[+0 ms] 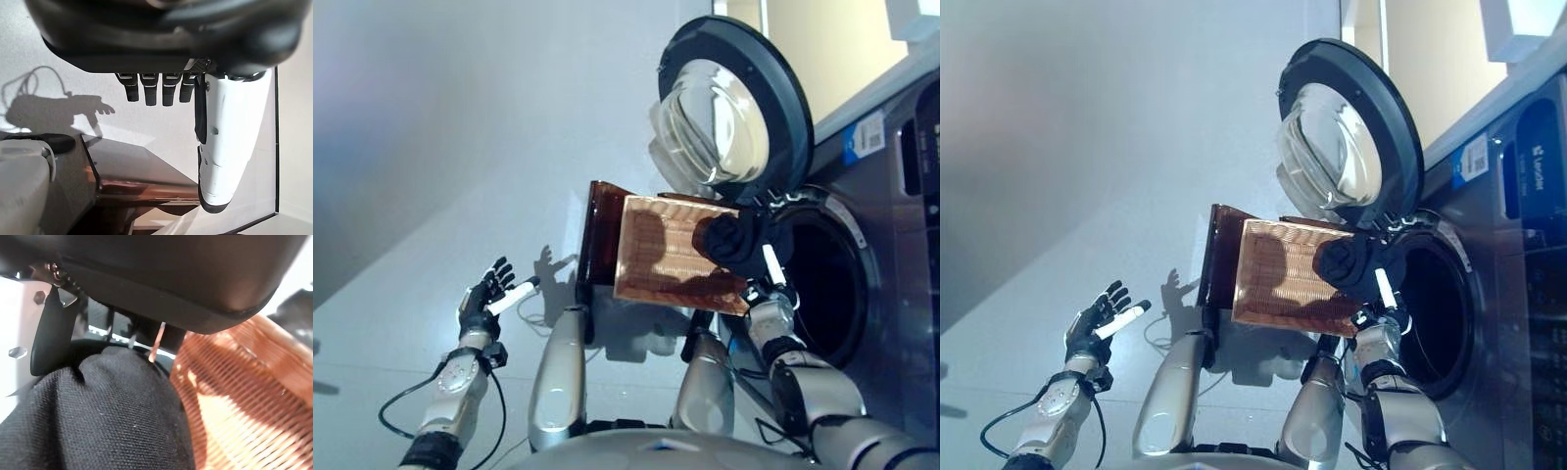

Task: Pick up the clothes and place them into the washing machine

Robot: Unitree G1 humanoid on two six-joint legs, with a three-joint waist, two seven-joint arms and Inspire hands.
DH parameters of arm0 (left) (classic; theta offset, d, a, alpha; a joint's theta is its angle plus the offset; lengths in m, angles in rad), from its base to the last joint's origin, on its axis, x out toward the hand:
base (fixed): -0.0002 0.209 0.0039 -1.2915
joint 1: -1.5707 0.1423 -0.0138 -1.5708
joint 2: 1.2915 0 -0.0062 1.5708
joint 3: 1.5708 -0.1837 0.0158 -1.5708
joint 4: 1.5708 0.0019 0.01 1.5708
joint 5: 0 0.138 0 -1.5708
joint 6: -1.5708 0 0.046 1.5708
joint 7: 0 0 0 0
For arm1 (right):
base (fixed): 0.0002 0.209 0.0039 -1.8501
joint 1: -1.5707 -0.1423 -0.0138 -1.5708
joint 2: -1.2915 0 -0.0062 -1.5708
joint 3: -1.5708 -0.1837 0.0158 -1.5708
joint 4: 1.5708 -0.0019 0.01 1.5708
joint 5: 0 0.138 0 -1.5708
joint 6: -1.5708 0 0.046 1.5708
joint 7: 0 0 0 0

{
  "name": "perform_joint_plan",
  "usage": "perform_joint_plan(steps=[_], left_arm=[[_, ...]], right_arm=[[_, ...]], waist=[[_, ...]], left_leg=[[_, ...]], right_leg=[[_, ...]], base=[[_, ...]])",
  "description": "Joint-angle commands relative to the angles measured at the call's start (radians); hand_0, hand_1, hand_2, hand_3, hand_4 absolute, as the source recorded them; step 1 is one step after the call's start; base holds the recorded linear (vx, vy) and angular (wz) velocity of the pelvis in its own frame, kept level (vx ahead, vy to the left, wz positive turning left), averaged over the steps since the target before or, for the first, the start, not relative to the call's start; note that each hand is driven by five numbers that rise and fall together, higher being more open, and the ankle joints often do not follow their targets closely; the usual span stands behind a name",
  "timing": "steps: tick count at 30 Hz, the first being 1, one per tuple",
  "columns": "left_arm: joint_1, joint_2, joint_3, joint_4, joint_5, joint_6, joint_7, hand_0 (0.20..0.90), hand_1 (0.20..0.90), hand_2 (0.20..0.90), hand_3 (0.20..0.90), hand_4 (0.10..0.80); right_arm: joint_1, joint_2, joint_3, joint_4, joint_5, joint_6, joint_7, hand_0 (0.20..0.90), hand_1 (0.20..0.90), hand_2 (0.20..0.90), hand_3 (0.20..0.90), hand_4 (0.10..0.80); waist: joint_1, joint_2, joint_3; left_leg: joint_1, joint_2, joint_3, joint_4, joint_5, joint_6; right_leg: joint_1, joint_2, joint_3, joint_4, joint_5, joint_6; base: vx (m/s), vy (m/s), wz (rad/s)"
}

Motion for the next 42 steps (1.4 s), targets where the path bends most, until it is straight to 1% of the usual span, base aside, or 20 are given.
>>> perform_joint_plan(steps=[1,3,4,8,11,13,14,20,22,23,24,26,28,30,31,33,35,37,42], left_arm=[[0.023,0.038,0.032,-0.038,-0.018,-0.065,-0.004,0.9,0.9,0.9,0.9,0.8],[0.023,0.027,0.023,-0.042,-0.023,-0.065,-0.004,0.9,0.9,0.9,0.9,0.8],[0.021,0.023,0.018,-0.04,-0.024,-0.066,-0.003,0.9,0.9,0.9,0.9,0.8],[0.016,0.01,-0.006,-0.036,-0.029,-0.07,-0.001,0.9,0.9,0.9,0.9,0.8],[0.019,0.006,-0.019,-0.037,-0.037,-0.067,-0.002,0.9,0.9,0.9,0.9,0.8],[0.018,0.002,-0.022,-0.035,-0.042,-0.069,0.003,0.9,0.9,0.9,0.9,0.8],[0.019,0.001,-0.025,-0.037,-0.043,-0.067,0.003,0.9,0.9,0.9,0.9,0.8],[0.029,0.012,-0.012,-0.042,-0.045,-0.065,0.01,0.9,0.9,0.9,0.9,0.8],[0.031,0.014,-0.008,-0.042,-0.046,-0.063,0.011,0.9,0.9,0.9,0.9,0.8],[0.034,0.014,-0.008,-0.043,-0.048,-0.064,0.011,0.9,0.9,0.9,0.9,0.8],[0.037,0.017,-0.009,-0.043,-0.046,-0.062,0.01,0.9,0.9,0.9,0.9,0.8],[0.041,0.02,-0.013,-0.036,-0.042,-0.058,0.009,0.9,0.9,0.9,0.9,0.8],[0.044,0.025,-0.02,-0.037,-0.041,-0.055,0.005,0.9,0.9,0.9,0.9,0.8],[0.051,0.03,-0.027,-0.046,-0.043,-0.055,0.002,0.9,0.9,0.9,0.9,0.8],[0.051,0.033,-0.029,-0.047,-0.041,-0.055,0.003,0.9,0.9,0.9,0.9,0.8],[0.055,0.036,-0.035,-0.056,-0.04,-0.053,0.002,0.9,0.9,0.9,0.9,0.8],[0.057,0.038,-0.034,-0.058,-0.042,-0.05,0.007,0.9,0.9,0.9,0.9,0.8],[0.059,0.04,-0.038,-0.059,-0.045,-0.051,0.006,0.9,0.9,0.9,0.9,0.8],[0.063,0.061,-0.048,-0.072,-0.045,-0.05,-0.002,0.9,0.9,0.9,0.9,0.8]], right_arm=[[0.011,-0.024,-0.059,-0.051,0.086,-0.118,0.035,0.2,0.2,0.2,0.2,0.3],[0.003,-0.022,-0.081,-0.047,0.118,-0.128,0.033,0.2,0.2,0.2,0.2,0.3],[-0.004,-0.026,-0.089,-0.042,0.129,-0.134,0.031,0.2,0.2,0.2,0.2,0.3],[-0.034,-0.034,-0.112,-0.051,0.179,-0.161,0.03,0.2,0.2,0.2,0.2,0.3],[-0.048,-0.04,-0.132,-0.062,0.207,-0.188,0.017,0.2,0.2,0.2,0.2,0.3],[-0.05,-0.04,-0.139,-0.074,0.217,-0.207,0.006,0.2,0.2,0.2,0.2,0.3],[-0.048,-0.04,-0.144,-0.083,0.221,-0.212,0.002,0.2,0.2,0.2,0.2,0.3],[-0.055,-0.075,-0.211,-0.072,0.248,-0.251,-0.031,0.2,0.2,0.2,0.2,0.3],[-0.058,-0.089,-0.228,-0.062,0.25,-0.259,-0.046,0.2,0.2,0.2,0.2,0.3],[-0.062,-0.096,-0.237,-0.057,0.25,-0.262,-0.052,0.2,0.2,0.2,0.2,0.3],[-0.067,-0.107,-0.247,-0.051,0.251,-0.267,-0.062,0.2,0.2,0.2,0.2,0.3],[-0.079,-0.119,-0.264,-0.047,0.264,-0.282,-0.076,0.2,0.2,0.2,0.2,0.3],[-0.09,-0.141,-0.283,-0.033,0.273,-0.291,-0.082,0.2,0.2,0.2,0.2,0.3],[-0.101,-0.151,-0.281,-0.03,0.273,-0.299,-0.091,0.2,0.2,0.2,0.2,0.3],[-0.109,-0.16,-0.277,-0.03,0.271,-0.3,-0.099,0.2,0.2,0.2,0.2,0.3],[-0.122,-0.17,-0.274,-0.032,0.267,-0.304,-0.107,0.2,0.2,0.2,0.2,0.3],[-0.135,-0.174,-0.267,-0.038,0.259,-0.312,-0.119,0.2,0.2,0.2,0.2,0.3],[-0.145,-0.182,-0.264,-0.039,0.25,-0.316,-0.13,0.2,0.2,0.2,0.2,0.3],[-0.196,-0.245,-0.262,0.004,0.234,-0.312,-0.161,0.2,0.2,0.2,0.2,0.3]], waist=[[0.007,0.001,-0.053],[0.003,0.014,-0.054],[0.001,0.019,-0.054],[-0.008,0.041,-0.045],[-0.017,0.047,-0.038],[-0.028,0.049,-0.032],[-0.033,0.05,-0.027],[-0.047,0.061,-0.007],[-0.05,0.065,-0.003],[-0.053,0.068,-0.004],[-0.054,0.072,-0.003],[-0.058,0.075,-0.006],[-0.056,0.082,-0.008],[-0.055,0.088,-0.011],[-0.056,0.089,-0.012],[-0.057,0.09,-0.017],[-0.059,0.09,-0.02],[-0.058,0.09,-0.022],[-0.05,0.095,-0.039]], left_leg=[[0.016,0.067,-0.085,-0.087,0.068,-0.137],[0.025,0.069,-0.084,-0.079,0.056,-0.137],[0.024,0.067,-0.083,-0.08,0.065,-0.136],[0.032,0.071,-0.079,-0.067,0.057,-0.137],[0.027,0.073,-0.079,-0.045,0.05,-0.137],[0.015,0.075,-0.084,-0.007,0.038,-0.139],[0.01,0.078,-0.088,0.021,0.022,-0.141],[-0.018,0.093,-0.109,0.159,-0.048,-0.15],[-0.019,0.1,-0.111,0.188,-0.064,-0.152],[-0.022,0.1,-0.11,0.185,-0.058,-0.151],[-0.02,0.104,-0.109,0.203,-0.076,-0.153],[-0.023,0.103,-0.109,0.203,-0.07,-0.15],[-0.028,0.105,-0.11,0.224,-0.085,-0.149],[-0.027,0.106,-0.109,0.247,-0.106,-0.149],[-0.034,0.106,-0.11,0.256,-0.1,-0.148],[-0.034,0.107,-0.11,0.284,-0.126,-0.147],[-0.037,0.11,-0.11,0.293,-0.123,-0.145],[-0.032,0.114,-0.108,0.305,-0.144,-0.146],[-0.035,0.107,-0.099,0.293,-0.141,-0.147]], right_leg=[[0.016,-0.087,0.046,-0.086,0.149,0.05],[0.017,-0.087,0.054,-0.075,0.138,0.05],[0.013,-0.091,0.057,-0.076,0.145,0.05],[0.006,-0.089,0.076,-0.053,0.129,0.05],[-0.01,-0.087,0.091,-0.027,0.119,0.05],[-0.025,-0.084,0.108,0.008,0.1,0.05],[-0.033,-0.083,0.118,0.039,0.079,0.049],[-0.07,-0.075,0.16,0.187,-0.006,0.03],[-0.078,-0.074,0.17,0.219,-0.024,0.025],[-0.081,-0.073,0.174,0.219,-0.019,0.024],[-0.083,-0.073,0.178,0.241,-0.037,0.023],[-0.094,-0.072,0.185,0.241,-0.031,0.019],[-0.1,-0.072,0.192,0.262,-0.046,0.018],[-0.101,-0.072,0.199,0.285,-0.067,0.018],[-0.108,-0.07,0.206,0.293,-0.062,0.015],[-0.111,-0.069,0.216,0.318,-0.08,0.014],[-0.124,-0.068,0.228,0.327,-0.073,0.011],[-0.127,-0.068,0.235,0.343,-0.092,0.012],[-0.131,-0.072,0.233,0.331,-0.085,0.016]], base=[[-0.003,0.033,-0.15],[0.009,0.022,-0.09],[-0.004,0.031,-0.06],[-0.014,0.023,-0.03],[-0.039,0.005,-0.06],[-0.016,0.003,0.0],[-0.012,0.005,-0.06],[-0.008,-0.004,-0.05],[-0.008,0.004,-0.02],[0.005,0.006,-0.04],[0.005,0.013,-0.04],[-0.001,0.006,-0.02],[-0.01,0.002,-0.02],[0.0,0.007,-0.02],[-0.018,0.02,-0.03],[0.0,0.0,0.0],[-0.009,0.006,-0.03],[0.032,0.001,-0.1],[0.0,-0.001,-0.01]])
